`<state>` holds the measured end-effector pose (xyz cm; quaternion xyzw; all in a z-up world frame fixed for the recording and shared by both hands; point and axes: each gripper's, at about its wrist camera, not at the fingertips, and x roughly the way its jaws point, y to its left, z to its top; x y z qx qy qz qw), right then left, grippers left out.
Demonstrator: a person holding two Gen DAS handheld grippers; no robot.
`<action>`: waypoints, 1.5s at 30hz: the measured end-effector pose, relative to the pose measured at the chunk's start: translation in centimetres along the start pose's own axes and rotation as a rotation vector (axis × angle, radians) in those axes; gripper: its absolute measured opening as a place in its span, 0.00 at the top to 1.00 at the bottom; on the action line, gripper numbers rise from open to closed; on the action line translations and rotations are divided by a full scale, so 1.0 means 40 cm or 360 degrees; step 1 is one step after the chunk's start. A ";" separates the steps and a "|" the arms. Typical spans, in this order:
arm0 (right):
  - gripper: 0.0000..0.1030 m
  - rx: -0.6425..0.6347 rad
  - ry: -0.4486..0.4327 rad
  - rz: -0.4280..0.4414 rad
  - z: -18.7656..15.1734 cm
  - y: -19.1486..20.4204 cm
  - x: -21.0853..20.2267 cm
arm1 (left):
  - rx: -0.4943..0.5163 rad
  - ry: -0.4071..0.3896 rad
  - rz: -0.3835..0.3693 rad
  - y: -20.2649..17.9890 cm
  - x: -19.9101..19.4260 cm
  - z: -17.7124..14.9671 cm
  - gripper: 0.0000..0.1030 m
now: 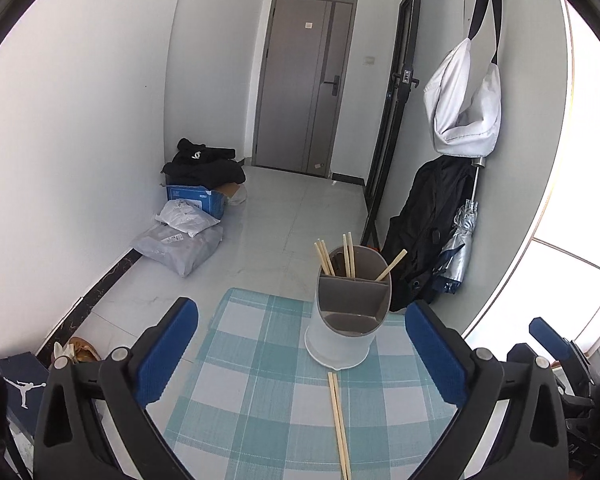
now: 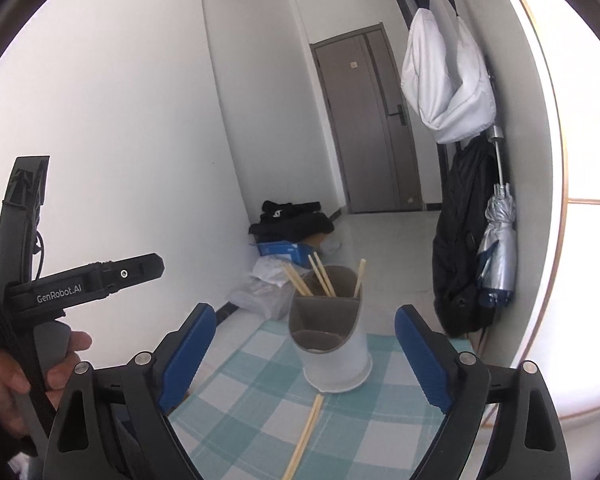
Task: Organize utensils
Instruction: 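Withdraw both tools from the caddy back over the last chopsticks, then lower the right tool onto a chopstick on the cloth and grasp it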
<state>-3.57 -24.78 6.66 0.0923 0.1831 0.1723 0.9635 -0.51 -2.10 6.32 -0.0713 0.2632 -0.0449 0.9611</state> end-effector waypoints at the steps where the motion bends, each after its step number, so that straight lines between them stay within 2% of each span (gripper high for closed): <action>1: 0.07 0.0008 0.0000 -0.0014 -0.008 0.001 -0.004 | 0.0006 -0.0001 0.0004 0.002 0.001 -0.010 0.01; 7: 0.07 0.0015 0.0078 -0.0079 -0.066 0.009 0.008 | 0.0026 0.0033 -0.0001 0.014 0.013 -0.075 0.01; 9: 0.07 -0.0014 0.0139 -0.0163 -0.089 0.014 0.023 | 0.0033 0.0034 0.0005 0.016 0.024 -0.093 0.01; 14: 0.07 0.0013 0.0244 -0.0229 -0.133 0.005 0.033 | -0.0006 0.0074 0.0017 0.041 0.060 -0.142 0.01; 19: 0.07 0.0007 0.0393 -0.0288 -0.170 -0.004 0.075 | 0.0040 0.0113 0.0074 0.060 0.106 -0.189 0.01; 24: 0.07 -0.0003 0.0564 -0.0325 -0.210 -0.011 0.137 | -0.0060 0.0278 0.0011 0.093 0.153 -0.213 0.01; 33: 0.09 -0.0006 0.0868 -0.0326 -0.266 -0.019 0.272 | -0.0241 0.0417 -0.0071 0.148 0.204 -0.208 0.01; 36: 0.12 -0.0022 0.0977 -0.0331 -0.283 -0.018 0.329 | -0.0280 0.0434 -0.0087 0.166 0.215 -0.197 0.01; 38: 0.26 -0.0018 0.1055 -0.0312 -0.296 -0.022 0.371 | -0.0317 0.0430 -0.0079 0.180 0.218 -0.192 0.01; 45: 0.42 -0.0009 0.1215 -0.0284 -0.350 -0.024 0.475 | -0.0401 0.0444 -0.0067 0.213 0.227 -0.182 0.01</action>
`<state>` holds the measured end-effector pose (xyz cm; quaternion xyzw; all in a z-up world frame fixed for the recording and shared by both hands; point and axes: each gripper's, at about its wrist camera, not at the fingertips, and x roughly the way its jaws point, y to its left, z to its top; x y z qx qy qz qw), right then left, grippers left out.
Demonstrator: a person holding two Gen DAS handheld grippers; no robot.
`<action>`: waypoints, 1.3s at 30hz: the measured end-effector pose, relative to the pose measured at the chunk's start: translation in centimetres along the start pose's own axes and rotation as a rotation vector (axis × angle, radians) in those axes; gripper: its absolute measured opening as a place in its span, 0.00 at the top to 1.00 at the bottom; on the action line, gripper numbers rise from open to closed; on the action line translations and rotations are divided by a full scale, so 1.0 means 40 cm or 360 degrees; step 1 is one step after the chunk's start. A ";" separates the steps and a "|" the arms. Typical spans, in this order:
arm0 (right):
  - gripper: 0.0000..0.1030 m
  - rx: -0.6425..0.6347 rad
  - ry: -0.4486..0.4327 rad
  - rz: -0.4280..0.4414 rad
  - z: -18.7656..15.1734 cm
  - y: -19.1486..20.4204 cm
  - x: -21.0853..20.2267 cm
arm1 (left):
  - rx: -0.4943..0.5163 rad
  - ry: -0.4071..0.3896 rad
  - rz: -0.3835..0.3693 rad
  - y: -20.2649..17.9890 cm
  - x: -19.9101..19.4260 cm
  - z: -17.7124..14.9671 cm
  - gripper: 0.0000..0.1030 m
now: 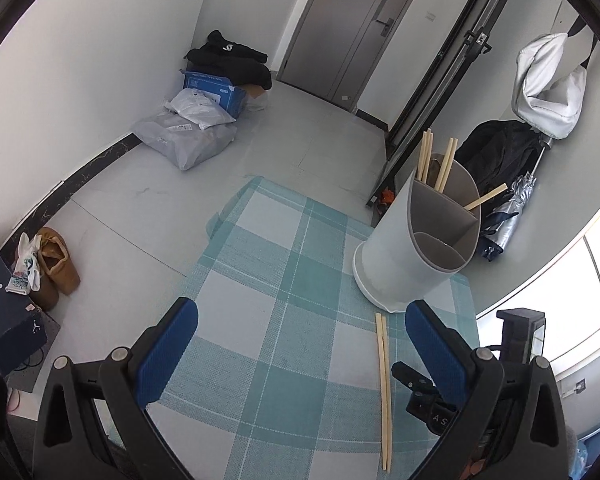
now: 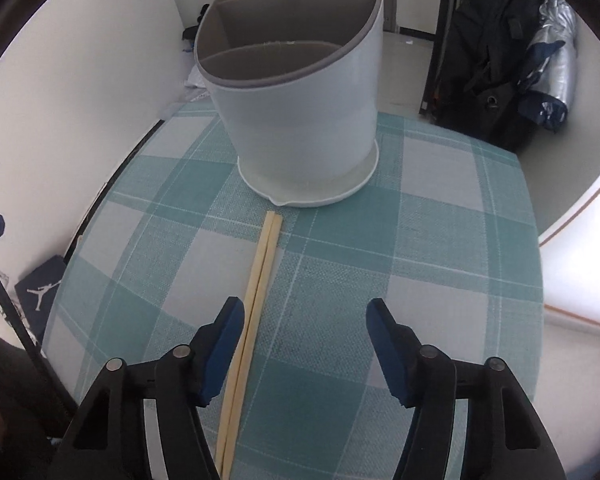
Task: Organize utensils
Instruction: 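Lower the right tool onto a chopstick on the cloth and grasp it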
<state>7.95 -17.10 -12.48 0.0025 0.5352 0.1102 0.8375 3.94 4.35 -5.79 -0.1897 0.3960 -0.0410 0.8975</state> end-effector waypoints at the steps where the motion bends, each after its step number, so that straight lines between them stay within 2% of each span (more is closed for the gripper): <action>1: 0.46 -0.0021 0.0012 -0.0010 0.000 0.006 0.008 | -0.0009 0.0011 0.0000 0.006 0.004 0.005 0.01; 6: 0.60 -0.0109 0.0026 -0.0010 -0.009 0.037 0.026 | -0.0047 0.0013 0.0043 0.024 0.006 0.009 0.01; 11: 0.76 -0.0087 0.0031 0.0035 -0.021 0.035 0.020 | -0.0089 0.0017 0.0036 0.037 0.004 0.015 0.01; 15: 0.78 -0.0105 0.0026 0.0004 -0.031 0.033 0.012 | -0.0099 0.0020 0.0037 0.042 0.004 0.014 0.01; 24: 0.81 -0.0245 0.0077 -0.0093 0.010 0.093 0.029 | -0.0113 0.0022 0.0065 0.052 0.007 0.013 0.01; 27: 0.85 -0.0222 0.0081 -0.0064 0.019 0.096 0.032 | -0.0117 0.0021 0.0078 0.060 0.007 0.013 0.01; 29: 0.94 -0.0250 0.0074 -0.0062 0.021 0.101 0.032 | -0.0130 0.0025 0.0085 0.065 0.009 0.013 0.01; 33: 0.96 -0.0273 0.0129 0.0010 0.005 0.092 0.016 | -0.0161 0.0043 0.0078 0.073 0.011 0.012 0.01; 39: 0.96 -0.0390 0.0241 0.0007 -0.050 0.055 -0.021 | -0.0183 0.0027 0.0050 0.073 0.002 0.018 0.01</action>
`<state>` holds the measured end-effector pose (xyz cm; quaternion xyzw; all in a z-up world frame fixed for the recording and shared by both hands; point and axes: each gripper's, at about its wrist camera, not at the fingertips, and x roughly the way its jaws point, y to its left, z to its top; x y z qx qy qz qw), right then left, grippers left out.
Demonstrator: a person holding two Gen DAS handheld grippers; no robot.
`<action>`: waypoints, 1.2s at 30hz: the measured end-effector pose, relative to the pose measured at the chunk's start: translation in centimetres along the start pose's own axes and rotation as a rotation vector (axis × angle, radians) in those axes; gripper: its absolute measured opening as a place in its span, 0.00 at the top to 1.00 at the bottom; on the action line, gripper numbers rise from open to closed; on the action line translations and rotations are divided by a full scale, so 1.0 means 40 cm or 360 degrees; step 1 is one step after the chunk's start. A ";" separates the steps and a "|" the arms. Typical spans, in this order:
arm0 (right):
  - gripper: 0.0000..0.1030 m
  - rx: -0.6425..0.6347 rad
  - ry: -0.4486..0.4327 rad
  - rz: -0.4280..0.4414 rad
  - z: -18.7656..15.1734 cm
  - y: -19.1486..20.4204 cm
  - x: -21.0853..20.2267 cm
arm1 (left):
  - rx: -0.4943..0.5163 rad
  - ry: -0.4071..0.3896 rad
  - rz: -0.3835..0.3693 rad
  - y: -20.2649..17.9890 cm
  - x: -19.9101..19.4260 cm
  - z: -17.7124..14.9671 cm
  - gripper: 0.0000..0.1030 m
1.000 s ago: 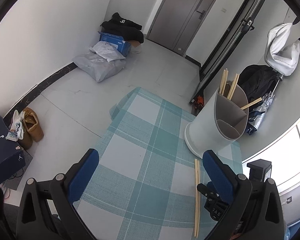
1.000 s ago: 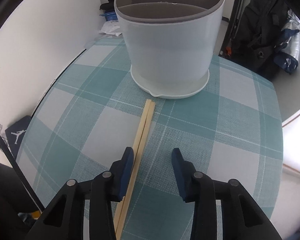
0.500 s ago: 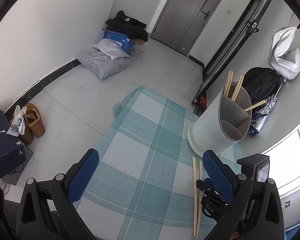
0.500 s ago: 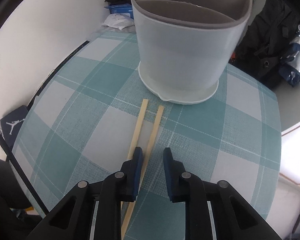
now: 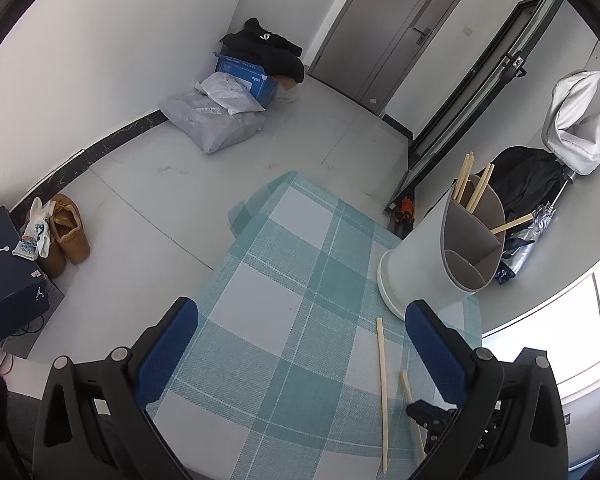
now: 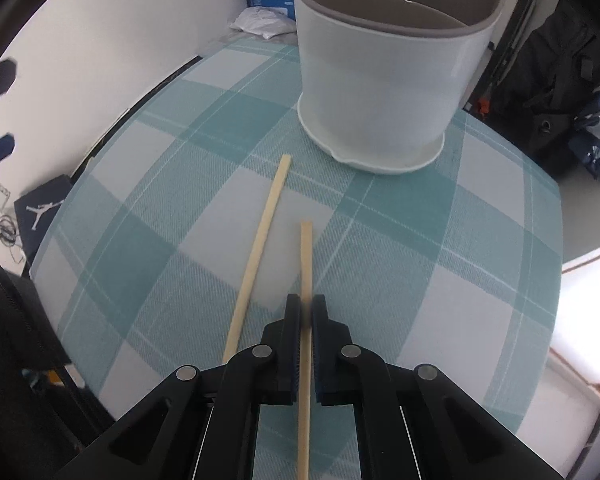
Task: Organize utensils
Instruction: 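Lower the right tool onto a chopstick on the cloth and grasp it, then lift the chopstick with the right tool while the left tool grasps the last chopstick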
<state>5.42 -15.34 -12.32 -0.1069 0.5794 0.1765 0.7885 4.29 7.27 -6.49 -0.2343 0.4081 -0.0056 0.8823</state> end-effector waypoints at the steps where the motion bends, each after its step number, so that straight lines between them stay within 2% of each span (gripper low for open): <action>1: 0.96 -0.0003 0.0019 0.0025 -0.012 -0.002 -0.005 | 0.0002 0.0000 -0.0002 -0.003 -0.001 -0.001 0.01; 3: 0.95 -0.0015 0.0077 0.0091 -0.029 -0.005 -0.007 | 0.0002 0.0012 -0.0012 -0.004 0.000 -0.002 0.01; 6: 0.92 -0.0115 0.0135 0.0075 -0.027 0.015 0.000 | 0.0010 0.0009 -0.0012 -0.005 -0.003 -0.003 0.01; 10: 0.91 -0.0216 0.0162 0.0039 0.020 0.043 0.020 | 0.0020 0.0003 0.0013 -0.001 -0.002 -0.005 0.01; 12: 0.85 -0.0231 0.0153 0.0024 0.038 0.053 0.026 | 0.0010 0.0006 0.0017 0.005 0.001 -0.006 0.01; 15: 0.85 -0.0244 0.0181 0.0017 0.068 0.065 0.036 | -0.0010 0.0005 -0.0015 0.009 0.002 -0.001 0.01; 19: 0.95 -0.0276 0.0211 0.0046 0.098 0.091 0.047 | 0.0012 -0.0013 0.0080 0.017 0.015 -0.010 0.01; 21: 0.95 -0.0263 0.0193 0.0071 0.094 0.094 0.043 | 0.0019 -0.0005 0.0178 0.020 0.032 -0.021 0.01; 24: 0.95 -0.0152 0.0116 0.0164 0.109 0.060 0.041 | 0.0061 0.0035 0.0199 0.015 0.061 -0.034 0.01; 25: 0.95 -0.0097 0.0071 0.0181 0.107 0.044 0.035 | 0.0085 0.0058 0.0165 0.010 0.071 -0.040 0.01; 29: 0.95 0.0319 -0.0078 0.0370 0.077 -0.074 0.009 | 0.0188 0.0161 0.0102 -0.020 0.104 -0.063 0.01; 31: 0.95 0.0495 -0.0173 0.0488 0.051 -0.125 -0.013 | 0.0228 0.0209 0.0111 -0.033 0.116 -0.074 0.01; 36: 0.95 0.0823 -0.0417 0.0714 0.008 -0.233 -0.075 | 0.0357 0.0366 0.0067 -0.094 0.172 -0.094 0.01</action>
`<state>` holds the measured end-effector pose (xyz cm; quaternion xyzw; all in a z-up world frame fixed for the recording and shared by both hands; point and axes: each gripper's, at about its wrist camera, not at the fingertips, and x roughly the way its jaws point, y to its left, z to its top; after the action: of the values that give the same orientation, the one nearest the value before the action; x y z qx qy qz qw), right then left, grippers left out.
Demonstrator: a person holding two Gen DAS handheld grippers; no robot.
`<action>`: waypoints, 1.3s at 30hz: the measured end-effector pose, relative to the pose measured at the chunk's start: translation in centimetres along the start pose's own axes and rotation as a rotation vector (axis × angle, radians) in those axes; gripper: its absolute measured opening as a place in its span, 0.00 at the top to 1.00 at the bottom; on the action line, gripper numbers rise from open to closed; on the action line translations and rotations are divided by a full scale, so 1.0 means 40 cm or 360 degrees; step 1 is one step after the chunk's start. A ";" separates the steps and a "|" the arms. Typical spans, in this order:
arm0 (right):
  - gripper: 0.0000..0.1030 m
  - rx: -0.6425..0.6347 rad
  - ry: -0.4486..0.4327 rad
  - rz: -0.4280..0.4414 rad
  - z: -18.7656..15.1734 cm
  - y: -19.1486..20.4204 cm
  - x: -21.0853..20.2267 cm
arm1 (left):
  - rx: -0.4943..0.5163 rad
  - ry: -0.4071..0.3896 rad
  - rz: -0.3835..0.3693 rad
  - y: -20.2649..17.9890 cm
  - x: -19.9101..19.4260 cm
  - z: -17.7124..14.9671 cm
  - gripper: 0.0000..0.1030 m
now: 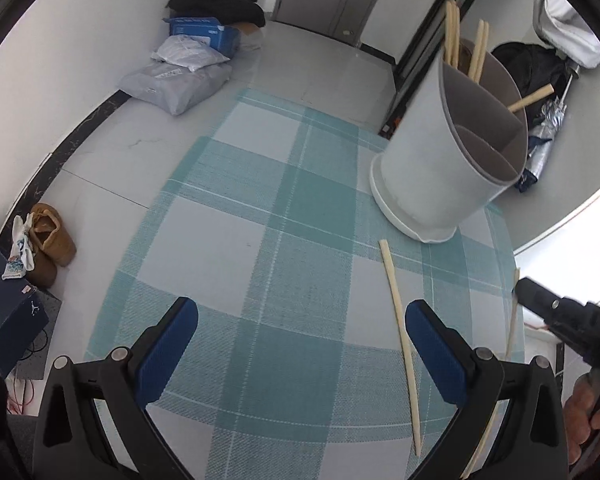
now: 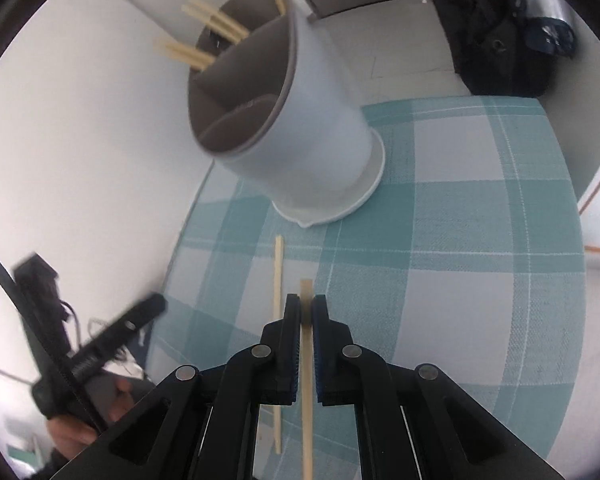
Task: Organize utensils
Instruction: 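Lift the chopstick with the right tool while the left tool grasps the last chopstick, then carry both held chopsticks up toward the caddy with both tools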
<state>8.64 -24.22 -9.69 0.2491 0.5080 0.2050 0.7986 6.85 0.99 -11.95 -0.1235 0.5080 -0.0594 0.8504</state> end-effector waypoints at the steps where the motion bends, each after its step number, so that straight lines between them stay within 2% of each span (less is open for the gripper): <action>1: 0.95 0.0038 -0.0042 0.0045 0.005 -0.014 -0.016 | 0.0042 0.0012 0.0015 -0.017 0.006 0.004 0.01; 5: 0.95 0.0156 -0.0150 0.0134 0.016 -0.064 -0.058 | 0.0174 0.0070 0.0050 -0.072 0.037 0.028 0.01; 8: 0.95 0.0286 -0.0249 0.0199 0.031 -0.099 -0.084 | 0.0180 0.0146 0.0088 -0.091 0.076 0.047 0.01; 10: 0.95 0.0333 -0.0298 0.0187 0.035 -0.131 -0.118 | 0.0186 0.0182 0.0114 -0.101 0.103 0.060 0.01; 14: 0.95 0.0304 -0.0368 0.0075 0.040 -0.144 -0.147 | 0.0226 0.0210 0.0178 -0.121 0.140 0.070 0.03; 16: 0.95 0.0260 -0.0373 0.0053 0.044 -0.136 -0.138 | 0.0242 0.0219 0.0198 -0.129 0.151 0.072 0.11; 18: 0.95 0.0226 -0.0370 0.0071 0.041 -0.122 -0.141 | 0.0258 0.0256 0.0220 -0.135 0.164 0.072 0.30; 19: 0.95 0.0208 -0.0371 0.0075 0.041 -0.115 -0.142 | 0.0284 0.0226 0.0253 -0.141 0.159 0.070 0.33; 20: 0.95 0.0191 -0.0373 0.0084 0.043 -0.109 -0.140 | 0.0297 0.0225 0.0248 -0.146 0.160 0.071 0.42; 22: 0.95 0.0172 -0.0389 0.0096 0.044 -0.102 -0.140 | 0.0326 0.0216 0.0267 -0.157 0.159 0.069 0.51; 24: 0.95 0.0152 -0.0407 0.0094 0.047 -0.092 -0.145 | 0.0337 0.0201 0.0272 -0.165 0.156 0.066 0.72; 25: 0.95 0.0140 -0.0421 0.0086 0.049 -0.088 -0.149 | 0.0325 0.0204 0.0270 -0.166 0.154 0.067 0.76; 26: 0.95 0.0129 -0.0437 0.0077 0.051 -0.084 -0.153 | 0.0306 0.0208 0.0266 -0.167 0.153 0.069 0.90; 27: 0.95 0.0121 -0.0456 0.0071 0.052 -0.082 -0.157 | 0.0282 0.0216 0.0258 -0.167 0.153 0.070 0.96; 31: 0.95 0.0074 -0.0528 0.0055 0.054 -0.068 -0.180 | 0.0191 0.0196 0.0219 -0.155 0.156 0.077 0.97; 34: 0.95 0.0031 -0.0571 0.0034 0.050 -0.053 -0.191 | 0.0062 0.0136 0.0177 -0.133 0.143 0.079 0.97; 39: 0.95 -0.0118 -0.0652 -0.0039 0.026 -0.004 -0.206 | -0.0042 -0.0089 0.0102 -0.119 0.042 0.062 0.97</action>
<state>6.29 -29.33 -3.56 0.2498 0.3300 0.1590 0.8963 9.93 -3.59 -10.97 -0.1201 0.4885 -0.0219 0.8640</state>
